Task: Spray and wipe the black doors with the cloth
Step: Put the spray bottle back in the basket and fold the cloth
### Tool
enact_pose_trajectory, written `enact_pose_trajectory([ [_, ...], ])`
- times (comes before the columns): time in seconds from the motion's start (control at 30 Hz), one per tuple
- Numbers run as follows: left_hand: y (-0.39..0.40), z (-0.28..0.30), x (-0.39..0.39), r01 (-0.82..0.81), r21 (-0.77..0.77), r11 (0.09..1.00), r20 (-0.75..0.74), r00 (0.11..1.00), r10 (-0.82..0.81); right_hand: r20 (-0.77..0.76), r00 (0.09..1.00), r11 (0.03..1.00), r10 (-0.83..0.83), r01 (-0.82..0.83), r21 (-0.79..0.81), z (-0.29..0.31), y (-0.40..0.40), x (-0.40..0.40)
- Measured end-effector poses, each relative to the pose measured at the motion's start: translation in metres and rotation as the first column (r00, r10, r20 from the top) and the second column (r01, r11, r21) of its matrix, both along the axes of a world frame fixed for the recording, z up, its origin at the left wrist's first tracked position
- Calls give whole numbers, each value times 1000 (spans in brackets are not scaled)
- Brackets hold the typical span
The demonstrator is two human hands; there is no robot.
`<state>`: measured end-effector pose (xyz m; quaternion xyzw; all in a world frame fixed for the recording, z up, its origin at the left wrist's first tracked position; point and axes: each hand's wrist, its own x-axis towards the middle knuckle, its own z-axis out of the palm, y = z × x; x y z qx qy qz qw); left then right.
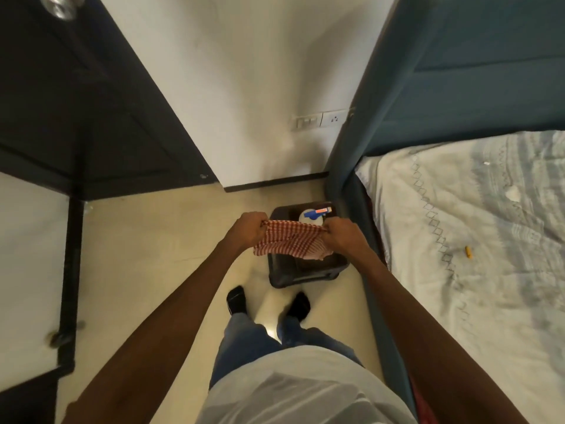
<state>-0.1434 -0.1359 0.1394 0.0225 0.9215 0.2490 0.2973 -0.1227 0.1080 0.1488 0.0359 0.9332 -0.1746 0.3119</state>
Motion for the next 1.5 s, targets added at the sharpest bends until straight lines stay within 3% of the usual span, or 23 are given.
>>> enact_pose_trajectory([
  [0.17,8,-27,8,-103,47,994,-15,995,104,0,988,986,-152,152,-63,-35,1,6],
  [0.5,11,-61,-3,-235,233,944,-366,878,309,-184,903,887,-388,312,-339,-62,-12,-1],
  [0.63,17,-107,21,-232,338,912,-260,908,327,-102,945,921,-310,272,-277,-105,-21,20],
  [0.83,32,-203,61,-367,362,857,6,920,391,95,957,952,-275,284,-110,-193,-21,50],
  [0.97,38,-223,81,-432,396,811,48,891,451,30,966,944,-255,256,-210,-213,-13,63],
  [1.13,36,-233,110,-489,417,767,71,858,509,-34,974,959,-225,215,-183,-225,4,81],
  [1.23,36,-242,117,-431,366,825,145,902,407,0,993,984,-119,118,-130,-228,9,82],
  [1.4,39,-255,108,-192,191,963,300,945,129,152,988,994,-1,17,-103,-230,9,67],
  [1.5,41,-250,89,-253,179,951,214,953,213,159,985,982,-62,88,-167,-228,4,51],
])
